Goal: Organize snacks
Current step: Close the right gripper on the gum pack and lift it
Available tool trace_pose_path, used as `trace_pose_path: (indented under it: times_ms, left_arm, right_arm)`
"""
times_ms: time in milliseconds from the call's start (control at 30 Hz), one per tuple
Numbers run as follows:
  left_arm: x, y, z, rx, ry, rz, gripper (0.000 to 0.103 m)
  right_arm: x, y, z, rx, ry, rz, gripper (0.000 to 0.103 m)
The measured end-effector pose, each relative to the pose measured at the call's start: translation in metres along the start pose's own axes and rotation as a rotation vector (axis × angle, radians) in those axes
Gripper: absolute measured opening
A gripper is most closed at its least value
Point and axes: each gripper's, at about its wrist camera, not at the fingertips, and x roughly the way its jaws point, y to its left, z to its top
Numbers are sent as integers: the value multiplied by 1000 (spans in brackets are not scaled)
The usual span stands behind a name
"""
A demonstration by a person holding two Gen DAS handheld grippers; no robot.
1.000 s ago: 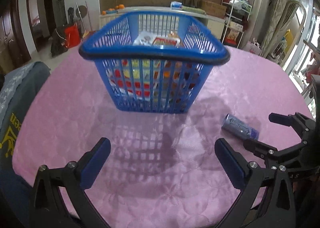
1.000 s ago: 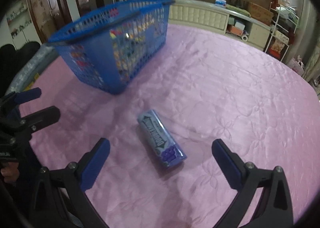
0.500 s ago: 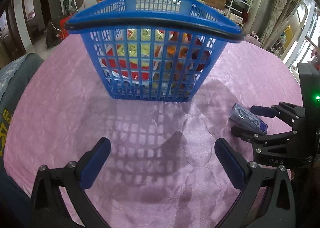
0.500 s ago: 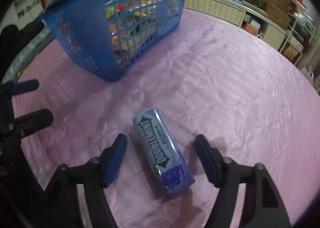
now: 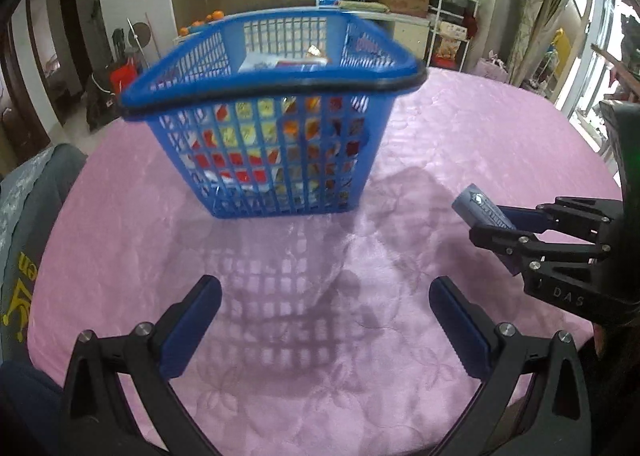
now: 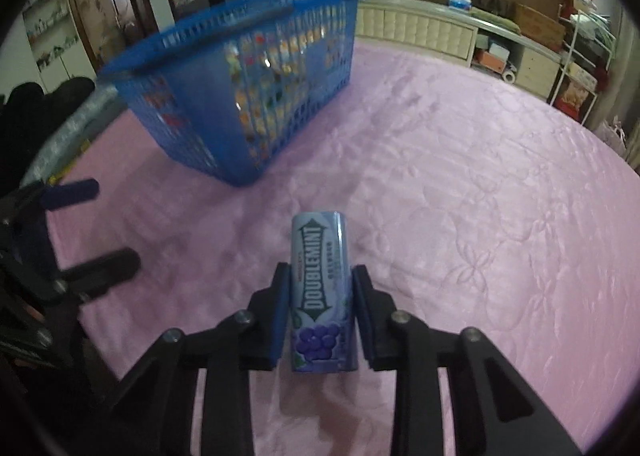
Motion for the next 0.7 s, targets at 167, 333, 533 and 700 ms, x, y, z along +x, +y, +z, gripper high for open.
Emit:
trace_pose_path:
  times_ms: [167,333,533,700]
  left_arm:
    - [-26,-4,9,-1,-60,-15,103]
    - [-53,0,17,-14,-135,-20,103]
    - [-80,8,27,-22,-210,-13,103]
    - [-99,18,42,-20,-266,-14,103]
  right_arm:
    - [-34,14,5,-8,-67,0,35]
    - [-67,31,12,-16,-130,-1,35]
    - [-94,42,22,-4,-187,12,35]
    - [-107,51,38,0,-227,27,35]
